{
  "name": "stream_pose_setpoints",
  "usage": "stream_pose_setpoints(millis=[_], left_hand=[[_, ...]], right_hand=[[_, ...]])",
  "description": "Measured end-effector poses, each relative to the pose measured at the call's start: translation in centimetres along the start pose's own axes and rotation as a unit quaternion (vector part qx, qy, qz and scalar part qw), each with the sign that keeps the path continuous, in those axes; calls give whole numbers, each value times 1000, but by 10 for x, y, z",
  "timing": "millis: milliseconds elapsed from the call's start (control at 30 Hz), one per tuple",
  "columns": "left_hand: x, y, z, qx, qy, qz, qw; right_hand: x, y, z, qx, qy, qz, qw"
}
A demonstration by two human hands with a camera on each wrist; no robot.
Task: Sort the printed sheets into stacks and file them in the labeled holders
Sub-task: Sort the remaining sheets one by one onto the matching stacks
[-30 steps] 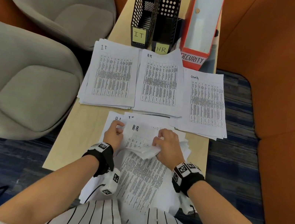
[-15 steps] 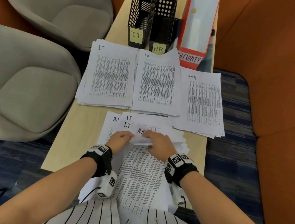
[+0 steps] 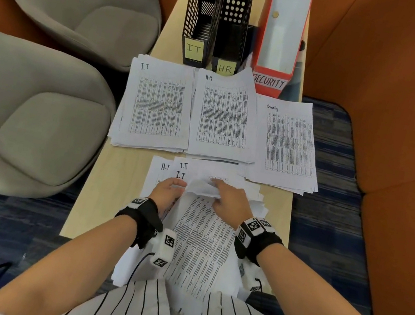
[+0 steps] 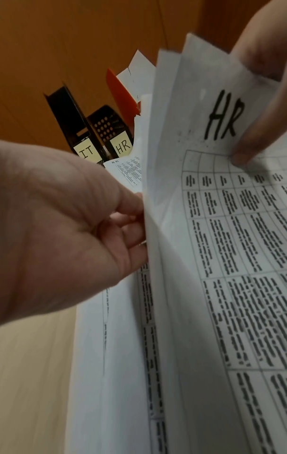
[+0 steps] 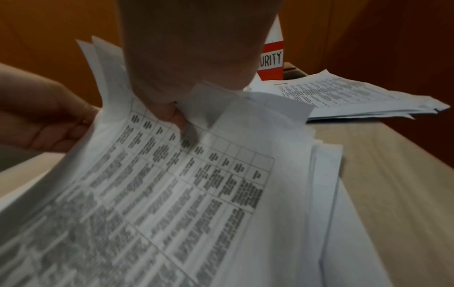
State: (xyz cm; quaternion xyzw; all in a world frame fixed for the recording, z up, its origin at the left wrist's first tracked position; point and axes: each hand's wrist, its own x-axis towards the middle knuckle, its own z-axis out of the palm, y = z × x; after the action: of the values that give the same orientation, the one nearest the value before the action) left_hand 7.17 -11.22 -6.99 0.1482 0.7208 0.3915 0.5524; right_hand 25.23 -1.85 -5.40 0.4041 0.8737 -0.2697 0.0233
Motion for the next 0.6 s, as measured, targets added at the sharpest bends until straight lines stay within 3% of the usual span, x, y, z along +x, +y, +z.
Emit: stream_pose_setpoints(millis=[133, 333, 467, 600], left_hand=[[0, 6, 1, 10, 73, 10, 997], [3, 12, 1, 57, 116, 64, 990], [1, 11, 1, 89, 96, 85, 988], [-10, 14, 3, 124, 13, 103, 987]], right_hand=[[-6, 6, 7, -37, 6, -51, 998], [-17, 15, 12, -59, 26, -151, 986], [-13, 7, 4, -31, 0, -127, 991], [-4, -1, 4, -2, -7, -10, 1000]])
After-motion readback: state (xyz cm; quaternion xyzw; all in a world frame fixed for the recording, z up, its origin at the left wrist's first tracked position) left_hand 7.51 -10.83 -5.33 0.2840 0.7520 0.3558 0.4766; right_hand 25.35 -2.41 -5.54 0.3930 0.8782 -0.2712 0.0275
